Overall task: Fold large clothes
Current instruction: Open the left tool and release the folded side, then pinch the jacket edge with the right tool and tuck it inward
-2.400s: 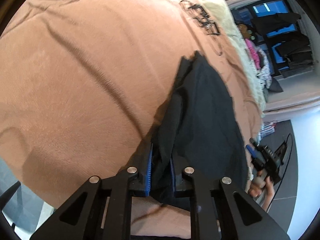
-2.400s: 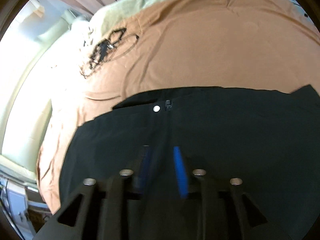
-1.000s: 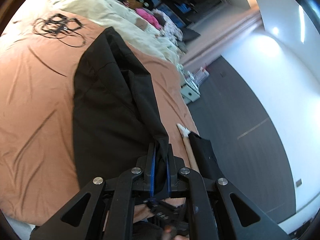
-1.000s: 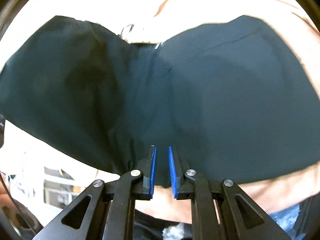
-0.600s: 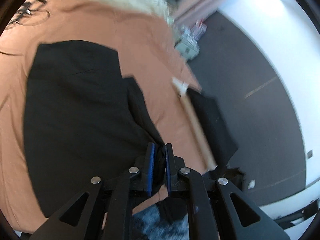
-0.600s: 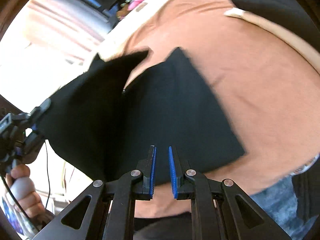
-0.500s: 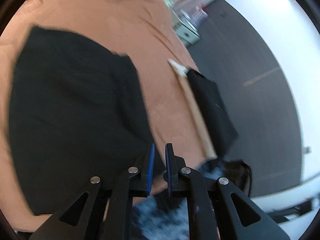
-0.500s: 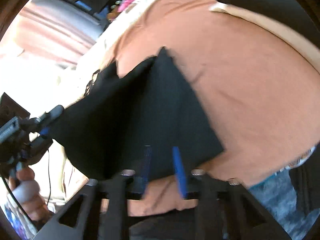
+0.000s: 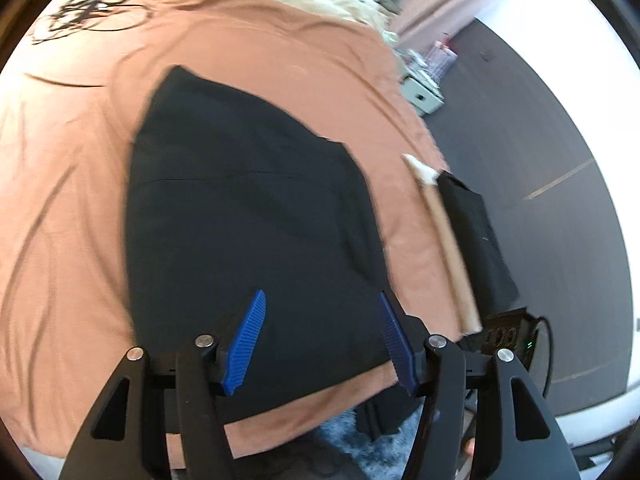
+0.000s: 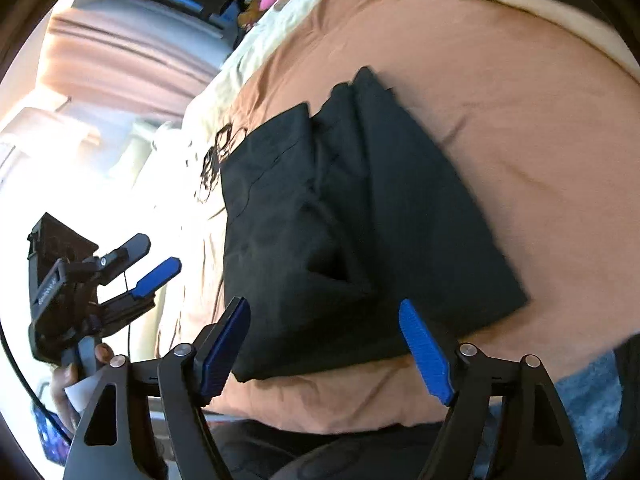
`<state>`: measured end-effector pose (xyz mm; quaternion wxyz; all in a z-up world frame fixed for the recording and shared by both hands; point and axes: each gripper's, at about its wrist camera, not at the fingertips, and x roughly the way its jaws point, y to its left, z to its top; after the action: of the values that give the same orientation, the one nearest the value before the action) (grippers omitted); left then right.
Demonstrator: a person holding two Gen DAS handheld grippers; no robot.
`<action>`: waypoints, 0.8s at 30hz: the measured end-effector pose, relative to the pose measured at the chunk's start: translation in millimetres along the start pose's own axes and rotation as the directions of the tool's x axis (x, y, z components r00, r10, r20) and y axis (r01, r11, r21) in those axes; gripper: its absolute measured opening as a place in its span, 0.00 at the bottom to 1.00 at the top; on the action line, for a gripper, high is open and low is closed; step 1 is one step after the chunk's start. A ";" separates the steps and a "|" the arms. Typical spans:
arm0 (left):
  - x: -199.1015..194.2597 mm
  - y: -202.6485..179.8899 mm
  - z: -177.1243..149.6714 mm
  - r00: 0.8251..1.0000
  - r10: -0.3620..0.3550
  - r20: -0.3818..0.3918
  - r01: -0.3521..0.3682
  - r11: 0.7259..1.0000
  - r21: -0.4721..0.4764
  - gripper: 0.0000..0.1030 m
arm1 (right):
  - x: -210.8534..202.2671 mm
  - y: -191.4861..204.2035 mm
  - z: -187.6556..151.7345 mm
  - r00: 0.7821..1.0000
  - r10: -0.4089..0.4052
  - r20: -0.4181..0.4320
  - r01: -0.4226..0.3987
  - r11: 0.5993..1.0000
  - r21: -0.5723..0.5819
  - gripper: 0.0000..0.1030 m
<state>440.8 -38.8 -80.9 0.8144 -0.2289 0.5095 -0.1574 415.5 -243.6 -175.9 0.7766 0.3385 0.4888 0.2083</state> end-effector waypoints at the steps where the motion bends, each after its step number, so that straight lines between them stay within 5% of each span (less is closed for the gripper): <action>1: -3.5 8.2 -1.0 1.000 0.015 0.006 -0.015 1.000 -0.009 0.57 | 7.0 3.3 1.4 1.000 -0.003 -0.008 0.003 1.000 -0.003 0.76; 5: -9.0 37.7 -7.4 0.998 0.060 0.017 -0.059 0.997 -0.054 0.57 | 33.3 9.0 5.1 0.998 -0.065 -0.012 0.065 0.998 0.006 0.68; 7: -9.7 52.4 -11.3 0.996 0.087 0.016 -0.085 0.994 -0.068 0.57 | 41.3 9.9 8.9 0.996 -0.085 0.000 0.085 0.996 0.003 0.24; 9: -3.7 58.5 -12.5 0.992 0.127 0.012 -0.126 0.989 -0.081 0.57 | 38.7 11.2 9.8 0.999 -0.050 0.013 0.050 0.999 -0.008 0.18; 17: 20.2 72.6 -30.2 0.987 0.154 -0.038 -0.156 0.984 -0.088 0.57 | -7.6 3.9 12.2 0.989 -0.053 0.139 0.055 0.998 -0.011 0.14; 24: 50.5 58.9 -47.4 0.990 0.105 -0.091 -0.112 0.991 -0.075 0.57 | -26.0 -44.5 6.9 0.985 -0.094 0.144 0.084 0.993 0.078 0.14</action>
<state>421.2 -23.9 -168.4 0.7890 -0.2264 0.5620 -0.1020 410.0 -293.3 -190.3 0.8064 0.3584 0.4521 0.1301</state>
